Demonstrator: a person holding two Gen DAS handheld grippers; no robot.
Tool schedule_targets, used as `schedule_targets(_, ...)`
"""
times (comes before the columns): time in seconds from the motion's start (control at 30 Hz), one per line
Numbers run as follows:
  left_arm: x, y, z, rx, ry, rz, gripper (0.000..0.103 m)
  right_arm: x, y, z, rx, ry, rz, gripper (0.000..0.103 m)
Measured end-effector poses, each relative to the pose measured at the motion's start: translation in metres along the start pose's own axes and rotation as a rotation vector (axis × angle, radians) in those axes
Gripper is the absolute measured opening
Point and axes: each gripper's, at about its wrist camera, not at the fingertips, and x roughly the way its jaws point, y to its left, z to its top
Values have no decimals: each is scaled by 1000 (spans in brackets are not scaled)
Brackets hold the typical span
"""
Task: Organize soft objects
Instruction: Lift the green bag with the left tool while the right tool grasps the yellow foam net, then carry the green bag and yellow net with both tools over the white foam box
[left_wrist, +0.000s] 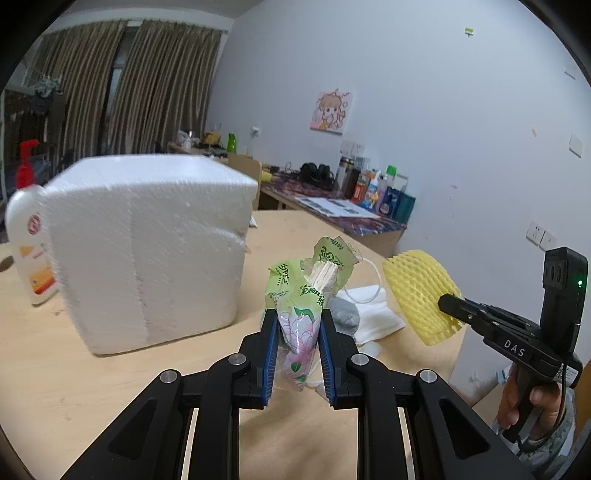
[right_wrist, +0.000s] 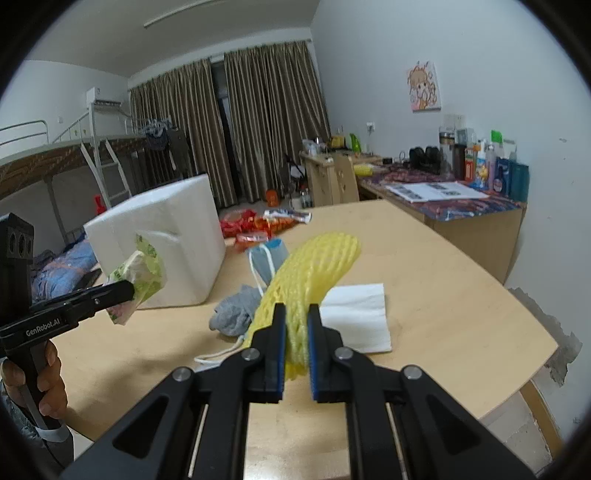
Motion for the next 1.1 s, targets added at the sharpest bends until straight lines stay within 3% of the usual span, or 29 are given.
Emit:
schedule_targets(0.13, -24, -9, 0, 20, -39, 17, 22, -13, 5, 1, -5, -36, 29, 13)
schedule_targets(0.6, -108, -43, -6, 68, -187, 181, 22, -55, 32, 8, -60, -144, 166, 13)
schedule_targets(0.87, -153, -55, -14, 58, -276, 322, 22, -76, 57, 11, -132, -204, 240, 13)
schedule_targets(1.1, -185, -63, -19, 65, -310, 361, 22, -92, 81, 12, -180, -250, 290, 13)
